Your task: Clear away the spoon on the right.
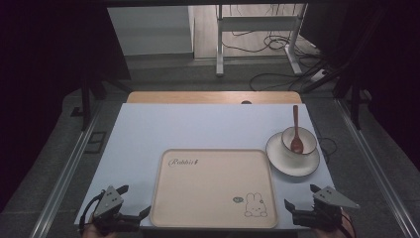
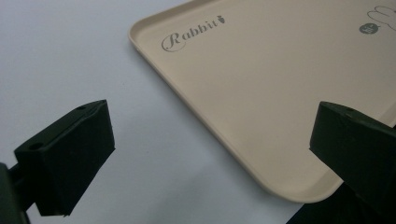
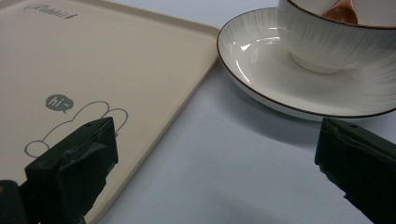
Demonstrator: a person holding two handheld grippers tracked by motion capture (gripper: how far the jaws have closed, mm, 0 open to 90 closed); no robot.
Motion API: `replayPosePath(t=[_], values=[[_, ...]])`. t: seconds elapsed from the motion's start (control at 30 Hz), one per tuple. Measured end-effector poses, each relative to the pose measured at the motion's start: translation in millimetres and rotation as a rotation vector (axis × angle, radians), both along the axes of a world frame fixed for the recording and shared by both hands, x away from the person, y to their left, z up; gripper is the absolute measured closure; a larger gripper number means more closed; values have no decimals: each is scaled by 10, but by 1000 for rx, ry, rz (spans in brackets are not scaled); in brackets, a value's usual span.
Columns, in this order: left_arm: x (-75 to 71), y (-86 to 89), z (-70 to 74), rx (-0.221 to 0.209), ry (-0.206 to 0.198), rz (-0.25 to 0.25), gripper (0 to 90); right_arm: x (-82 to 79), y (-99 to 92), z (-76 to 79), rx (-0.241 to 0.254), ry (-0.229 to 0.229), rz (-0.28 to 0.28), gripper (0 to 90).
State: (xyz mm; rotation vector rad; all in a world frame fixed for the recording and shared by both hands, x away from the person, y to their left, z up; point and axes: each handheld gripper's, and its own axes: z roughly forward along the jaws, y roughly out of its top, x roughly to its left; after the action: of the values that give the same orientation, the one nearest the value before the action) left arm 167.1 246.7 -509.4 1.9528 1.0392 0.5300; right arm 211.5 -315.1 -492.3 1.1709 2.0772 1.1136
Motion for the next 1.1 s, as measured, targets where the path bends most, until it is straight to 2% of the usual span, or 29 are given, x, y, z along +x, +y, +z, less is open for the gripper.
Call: replayPosePath(t=[0.23, 0.33, 0.4, 0.63, 0.83, 1.0, 1.1], values=[[-8, 7, 2, -4, -5, 11, 0, 19, 29, 12, -9, 1, 22, 2], [-9, 5, 2, -1, -6, 12, 0, 37, 23, 34, 12, 2, 16, 2], [-9, 4, 2, 0, -6, 12, 0, 70, 10, 67, 49, 17, 7, 2], [-8, 3, 2, 1, -5, 11, 0, 138, -2, 144, 54, 6, -5, 2], [-9, 1, 2, 1, -7, 10, 0, 253, 5, 193, 52, 36, -7, 2], [-8, -5, 1, 4, -7, 5, 0, 317, 13, 216, 60, 40, -12, 2], [-9, -7, 1, 6, -8, 2, 0, 358, 28, 227, 47, 41, -13, 2]])
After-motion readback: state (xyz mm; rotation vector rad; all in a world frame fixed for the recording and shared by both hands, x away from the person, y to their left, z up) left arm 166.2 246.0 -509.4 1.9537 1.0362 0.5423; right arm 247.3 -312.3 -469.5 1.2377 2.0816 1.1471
